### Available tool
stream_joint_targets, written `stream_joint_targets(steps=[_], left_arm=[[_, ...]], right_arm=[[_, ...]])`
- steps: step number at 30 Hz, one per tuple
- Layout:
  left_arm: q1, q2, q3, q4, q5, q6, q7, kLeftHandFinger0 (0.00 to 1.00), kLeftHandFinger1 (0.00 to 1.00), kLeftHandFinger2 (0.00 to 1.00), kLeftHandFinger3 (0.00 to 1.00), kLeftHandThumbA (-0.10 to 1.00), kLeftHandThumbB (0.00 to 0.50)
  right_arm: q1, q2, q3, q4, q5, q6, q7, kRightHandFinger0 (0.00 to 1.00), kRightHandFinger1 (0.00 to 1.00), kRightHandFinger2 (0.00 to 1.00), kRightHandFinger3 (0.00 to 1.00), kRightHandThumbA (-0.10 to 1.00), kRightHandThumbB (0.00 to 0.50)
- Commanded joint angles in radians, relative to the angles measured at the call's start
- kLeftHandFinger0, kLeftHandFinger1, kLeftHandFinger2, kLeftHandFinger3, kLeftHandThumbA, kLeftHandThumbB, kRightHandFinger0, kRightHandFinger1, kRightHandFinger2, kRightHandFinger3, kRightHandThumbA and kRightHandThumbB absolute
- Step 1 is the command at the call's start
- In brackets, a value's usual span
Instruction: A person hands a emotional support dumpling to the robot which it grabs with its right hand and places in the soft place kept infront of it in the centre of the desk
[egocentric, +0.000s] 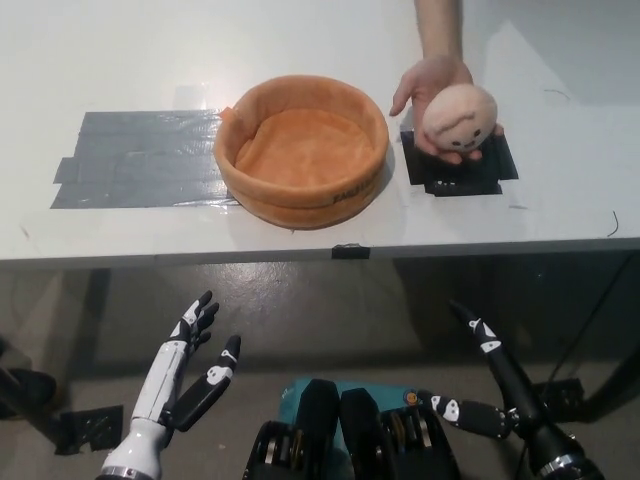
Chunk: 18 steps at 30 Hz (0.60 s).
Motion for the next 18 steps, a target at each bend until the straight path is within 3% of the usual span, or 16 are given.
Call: stream_joint_targets(steps=[1, 4, 7, 11, 15, 18], left_arm=[[-0.001, 0.007, -0.001, -0.036, 0.012, -0.026, -0.001, 1.0, 1.0, 1.0, 1.0, 0.63, 0.0], [-0.006, 0.007, 0.002, -0.027, 0.003, -0.04, -0.001, 1.0, 1.0, 1.0, 1.0, 0.6, 0.0], [-0.009, 0.01, 0.007, -0.033, 0.013, -0.024, 0.004, 1.0, 1.0, 1.0, 1.0, 0.6, 0.0], [-0.011, 0.009, 0.005, -0.032, 0.012, -0.032, 0.004, 1.0, 1.0, 1.0, 1.0, 0.6, 0.0], [-0.011, 0.006, -0.004, -0.034, 0.019, -0.021, 0.0, 1.0, 1.0, 1.0, 1.0, 0.6, 0.0], [-0.016, 0.002, 0.0, -0.041, 0.014, -0.019, 0.003, 1.0, 1.0, 1.0, 1.0, 0.59, 0.0]], right_arm=[[0.015, 0.029, -0.031, -0.062, -0.035, -0.074, -0.074, 1.0, 1.0, 1.0, 1.0, 0.85, 0.227], [0.006, 0.038, -0.075, -0.144, -0.052, -0.066, -0.107, 1.0, 1.0, 1.0, 1.0, 0.81, 0.227], [-0.051, 0.023, -0.13, -0.324, -0.099, 0.051, -0.09, 1.0, 1.0, 1.0, 1.0, 0.86, 0.235], [-0.159, -0.022, -0.176, -0.458, -0.123, 0.198, -0.021, 1.0, 1.0, 1.0, 1.0, 0.9, 0.298], [-0.295, -0.094, -0.193, -0.454, -0.141, 0.277, 0.029, 1.0, 1.0, 1.0, 1.0, 0.92, 0.303], [-0.434, -0.133, -0.18, -0.383, -0.156, 0.344, 0.056, 1.0, 1.0, 1.0, 1.0, 0.98, 0.345]])
